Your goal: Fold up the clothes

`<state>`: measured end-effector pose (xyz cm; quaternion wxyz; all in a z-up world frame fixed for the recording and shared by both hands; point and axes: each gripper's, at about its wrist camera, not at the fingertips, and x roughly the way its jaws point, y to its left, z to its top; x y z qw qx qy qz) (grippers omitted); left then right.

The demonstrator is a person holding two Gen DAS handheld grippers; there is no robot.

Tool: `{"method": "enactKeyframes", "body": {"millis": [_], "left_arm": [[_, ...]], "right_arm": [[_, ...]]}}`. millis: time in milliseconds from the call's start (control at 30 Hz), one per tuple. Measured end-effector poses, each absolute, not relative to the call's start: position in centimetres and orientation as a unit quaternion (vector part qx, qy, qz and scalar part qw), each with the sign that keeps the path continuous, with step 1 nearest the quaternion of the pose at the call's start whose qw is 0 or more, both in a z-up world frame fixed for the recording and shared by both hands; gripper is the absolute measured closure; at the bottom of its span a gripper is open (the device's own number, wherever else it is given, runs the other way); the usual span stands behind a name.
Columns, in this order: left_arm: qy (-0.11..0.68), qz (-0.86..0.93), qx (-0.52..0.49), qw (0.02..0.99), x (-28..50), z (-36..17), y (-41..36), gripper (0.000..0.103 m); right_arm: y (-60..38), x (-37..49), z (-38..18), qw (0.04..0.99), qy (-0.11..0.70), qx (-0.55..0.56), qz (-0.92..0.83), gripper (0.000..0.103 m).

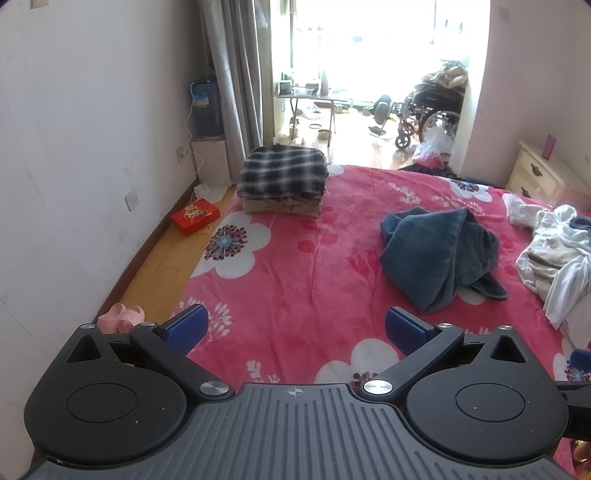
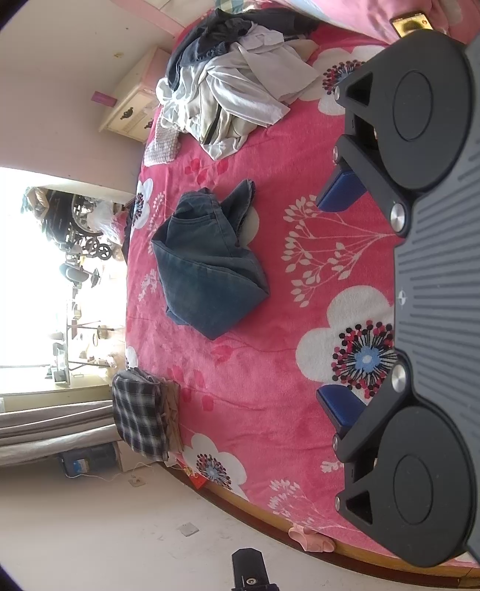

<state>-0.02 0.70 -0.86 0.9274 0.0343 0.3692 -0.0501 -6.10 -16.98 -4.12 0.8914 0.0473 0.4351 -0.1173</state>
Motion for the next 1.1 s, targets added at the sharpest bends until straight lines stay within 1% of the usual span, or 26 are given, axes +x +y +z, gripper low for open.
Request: {"method": "enactKeyframes", "body": {"millis": [267, 600, 833, 1100], "left_arm": [[0.363, -0.064, 0.038, 0.929, 0.6, -1.0, 0.3, 0.000], [0.349, -0.135, -0.012, 0.927, 3.6, -1.7, -1.2, 0.000], [0.365, -0.154, 0.003, 0.918, 7.1, -4.1, -4.3, 0.000], [0.365, -0.188, 0.038, 0.911, 12.3, -9.7, -9.3, 0.000]], "right_arm": [[-17.3, -5.7, -4.4, 0.891, 0.434, 0.049, -0.123, 0.001], [-19.1, -4.1, -5.1, 0.894, 0.423, 0.057, -0.134, 0.001], [-22.5, -1.9, -7.4, 0.893, 0.418, 0.081, -0.146, 0.001], [-28.0, 0.3, -12.0, 0.899, 0.389, 0.100, -0.172, 0.001]]}}
